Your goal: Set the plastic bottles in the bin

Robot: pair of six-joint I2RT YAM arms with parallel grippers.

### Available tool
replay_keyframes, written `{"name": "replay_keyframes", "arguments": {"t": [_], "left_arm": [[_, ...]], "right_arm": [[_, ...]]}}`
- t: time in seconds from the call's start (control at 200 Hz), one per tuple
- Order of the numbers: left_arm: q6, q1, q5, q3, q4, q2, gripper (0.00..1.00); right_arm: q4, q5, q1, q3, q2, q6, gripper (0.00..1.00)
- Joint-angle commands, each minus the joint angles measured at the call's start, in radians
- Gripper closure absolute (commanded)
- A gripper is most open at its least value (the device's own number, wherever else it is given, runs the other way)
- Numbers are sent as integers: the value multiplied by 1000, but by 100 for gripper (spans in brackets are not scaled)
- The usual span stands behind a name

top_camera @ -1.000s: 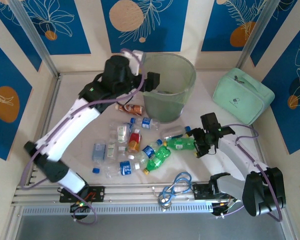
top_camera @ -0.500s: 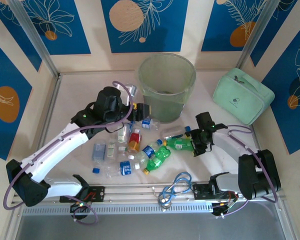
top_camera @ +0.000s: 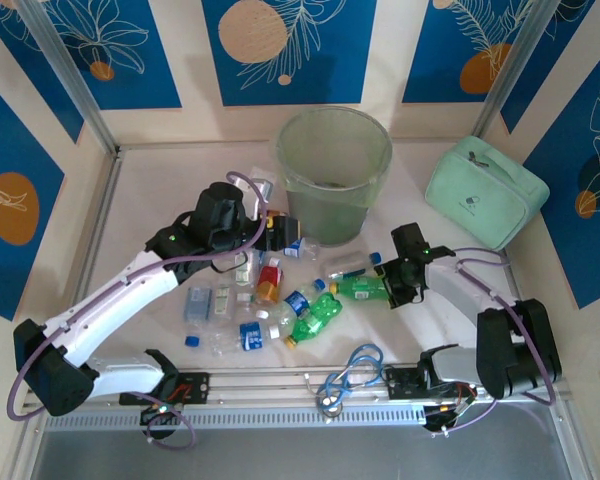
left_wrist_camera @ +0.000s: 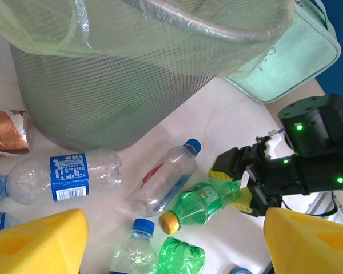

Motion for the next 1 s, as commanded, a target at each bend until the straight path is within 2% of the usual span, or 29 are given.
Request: {"name": "replay_keyframes", "arguments": {"t": [0.0,0.24,0.375,0.535,0.655,0.79,0.995], "left_arm": [[-12,4,15,-4,29,-27,20],[21,4,147,15,69,-20,10],[65,4,248,41,57,-7,6],[55,4,404,20,89,5,5],[19,5,457,-25,159,-27,0],[21,4,452,-32,139,-71,1],[-7,4,465,-69,133,-122,19]], "right_arm": [[-76,65,-6,41,-95,-52,40],[-115,67,8,121,-306,-289,43],[-131,74,122,243,-357,-468,43],[-118,49,287,455,-294,-636,42],[-107,-4,338,612,-202,-714,42],[-92,-31,356,735,-114,-751,43],[-48,-75,356,852,-39,-776,44]]}}
